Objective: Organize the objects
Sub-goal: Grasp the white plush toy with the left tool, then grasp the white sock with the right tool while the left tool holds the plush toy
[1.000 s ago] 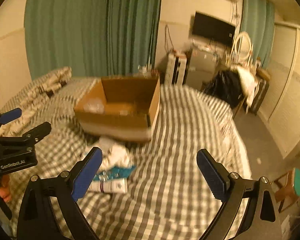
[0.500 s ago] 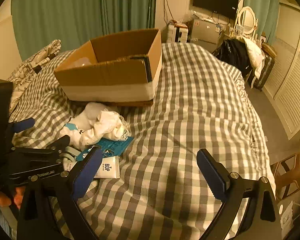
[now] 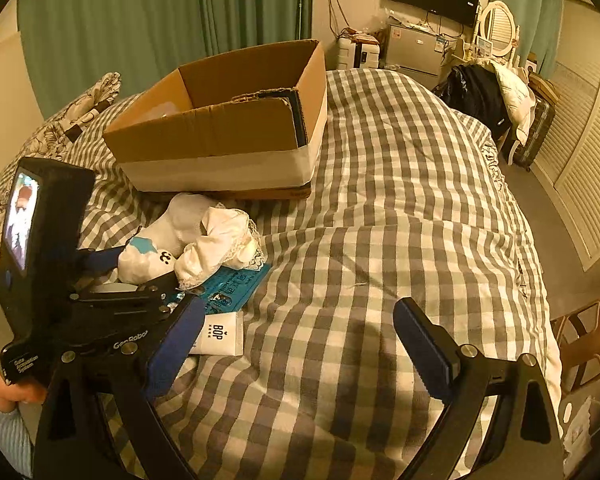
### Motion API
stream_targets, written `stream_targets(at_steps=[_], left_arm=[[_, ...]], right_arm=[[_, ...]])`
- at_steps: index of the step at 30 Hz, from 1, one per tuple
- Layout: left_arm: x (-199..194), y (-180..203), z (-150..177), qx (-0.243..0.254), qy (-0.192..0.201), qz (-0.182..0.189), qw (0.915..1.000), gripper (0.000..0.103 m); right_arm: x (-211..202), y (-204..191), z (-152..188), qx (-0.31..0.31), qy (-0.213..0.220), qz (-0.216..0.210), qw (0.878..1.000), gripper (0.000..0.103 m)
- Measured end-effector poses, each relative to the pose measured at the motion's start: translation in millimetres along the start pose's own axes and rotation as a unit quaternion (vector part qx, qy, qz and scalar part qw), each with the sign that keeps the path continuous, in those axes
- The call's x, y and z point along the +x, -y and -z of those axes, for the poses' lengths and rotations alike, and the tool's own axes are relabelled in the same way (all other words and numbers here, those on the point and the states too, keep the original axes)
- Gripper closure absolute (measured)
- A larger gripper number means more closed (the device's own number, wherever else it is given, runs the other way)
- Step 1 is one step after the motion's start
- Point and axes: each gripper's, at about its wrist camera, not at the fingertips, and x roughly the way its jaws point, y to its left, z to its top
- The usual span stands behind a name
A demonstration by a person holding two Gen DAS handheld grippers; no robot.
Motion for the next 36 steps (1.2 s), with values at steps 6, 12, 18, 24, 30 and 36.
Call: stream_targets(at_steps=[6,12,18,24,30,36], left_arm=[[-34.3,-6.7,8.8,-0.019,0.034,-0.002,0.9993,0.038],[-73.4,-30.3,8.1,-0.046,0.073,-0.002,0.9963,0.038],[-87.5,-48.2,-5.7,-0.051,0.098,-0.033,0.9933,0.038],[-77.2,-60.3,-8.4,-0.048,0.096,-0.064,0.9921,0.038],[-67.2,-69.5,-6.4,-0.053,0.095,-0.070,0.9917,0.038],[-59.7,-74.8,-2.3,-0.058,0.085,-0.058,0.9930,0.038]], right_arm=[[-5.8,3.0,3.2,0.008,0.007,0.010,1.000,0.007],[-14.7,-3.6,0.4,0.000,0.015,0.010,1.000,0.007],[-9.5,-23.6,-14.8,-0.021,0.014,-0.013,1.000,0.007],[32.7,-46.3,-32.3,-0.053,-0.035,-0.035,0.997,0.007],[75.8,-65.9,-47.8,-0.077,-0.074,-0.032,0.994,0.008],[110.8,-78.4,-44.6,-0.093,-0.125,-0.035,0.987,0.055]])
